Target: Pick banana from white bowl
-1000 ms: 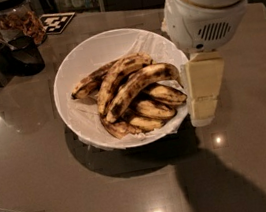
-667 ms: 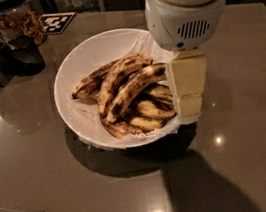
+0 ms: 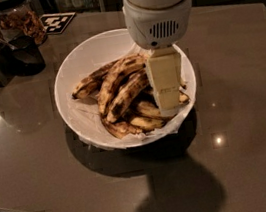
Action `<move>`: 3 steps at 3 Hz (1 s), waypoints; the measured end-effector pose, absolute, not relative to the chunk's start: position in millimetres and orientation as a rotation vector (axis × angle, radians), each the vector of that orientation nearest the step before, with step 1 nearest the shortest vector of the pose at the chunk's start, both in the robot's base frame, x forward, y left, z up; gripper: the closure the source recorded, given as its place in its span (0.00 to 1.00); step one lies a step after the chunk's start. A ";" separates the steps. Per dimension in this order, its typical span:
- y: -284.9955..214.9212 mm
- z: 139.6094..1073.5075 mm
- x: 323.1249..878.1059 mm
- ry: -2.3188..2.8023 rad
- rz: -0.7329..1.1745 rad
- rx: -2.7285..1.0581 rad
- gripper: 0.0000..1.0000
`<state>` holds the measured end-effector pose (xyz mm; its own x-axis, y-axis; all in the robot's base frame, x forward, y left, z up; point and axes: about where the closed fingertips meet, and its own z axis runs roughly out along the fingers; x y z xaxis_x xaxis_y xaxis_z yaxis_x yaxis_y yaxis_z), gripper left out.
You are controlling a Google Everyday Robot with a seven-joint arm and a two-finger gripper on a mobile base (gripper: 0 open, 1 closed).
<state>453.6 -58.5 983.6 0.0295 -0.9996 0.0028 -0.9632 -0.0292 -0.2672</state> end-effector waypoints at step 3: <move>-52.5 957.6 488.1 2.114 -0.294 -2.119 0.20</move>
Offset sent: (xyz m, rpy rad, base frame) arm 0.0273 -0.0073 -0.0389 -0.1058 0.1240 -0.0536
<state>488.1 -52.5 957.6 -0.0025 -0.9991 0.0434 -0.9729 -0.0076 -0.2312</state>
